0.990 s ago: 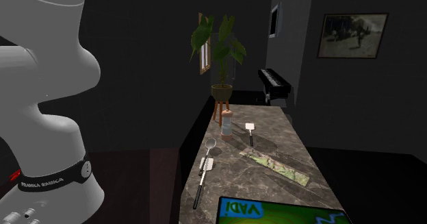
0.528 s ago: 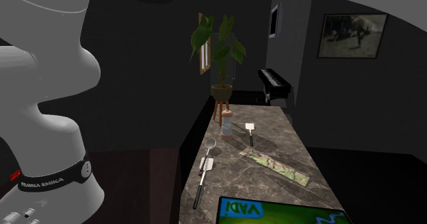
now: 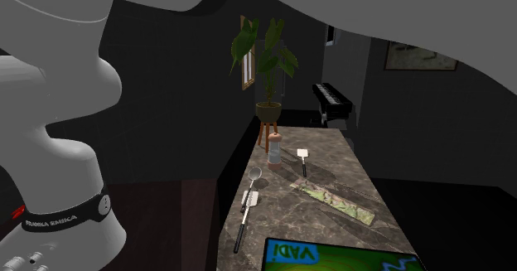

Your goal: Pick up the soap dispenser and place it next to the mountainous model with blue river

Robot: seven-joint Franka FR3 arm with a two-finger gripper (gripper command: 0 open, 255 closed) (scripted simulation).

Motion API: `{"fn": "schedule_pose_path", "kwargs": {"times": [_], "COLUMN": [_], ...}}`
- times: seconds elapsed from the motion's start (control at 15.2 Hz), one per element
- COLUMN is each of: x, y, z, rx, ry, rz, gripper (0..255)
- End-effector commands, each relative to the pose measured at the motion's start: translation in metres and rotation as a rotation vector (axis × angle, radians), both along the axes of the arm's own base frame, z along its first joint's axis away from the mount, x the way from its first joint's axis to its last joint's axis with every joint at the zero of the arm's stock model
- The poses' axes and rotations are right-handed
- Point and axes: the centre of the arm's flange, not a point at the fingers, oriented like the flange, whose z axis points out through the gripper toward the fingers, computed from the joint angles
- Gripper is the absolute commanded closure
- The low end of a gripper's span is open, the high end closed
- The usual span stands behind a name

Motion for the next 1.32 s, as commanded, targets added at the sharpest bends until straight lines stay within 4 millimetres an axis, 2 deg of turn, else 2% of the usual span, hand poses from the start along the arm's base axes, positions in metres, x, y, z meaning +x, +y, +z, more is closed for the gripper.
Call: {"fn": "schedule_pose_path", "kwargs": {"times": [0.0,0.26,0.33,0.66,0.92,1.25], "x": [0.000,0.000,0.000,0.000,-0.002,-0.002], "y": [0.000,0.000,0.000,0.000,0.001,0.001], "z": [0.000,0.000,0.000,0.000,0.050,0.050], "rx": [-0.001,-0.001,-0.001,-0.001,-0.001,-0.001], "ry": [-0.001,-0.001,-0.001,-0.001,-0.001,-0.001], "rz": [0.000,0.000,0.000,0.000,0.000,0.000], "gripper": [255,255,0,0,0,0]}}
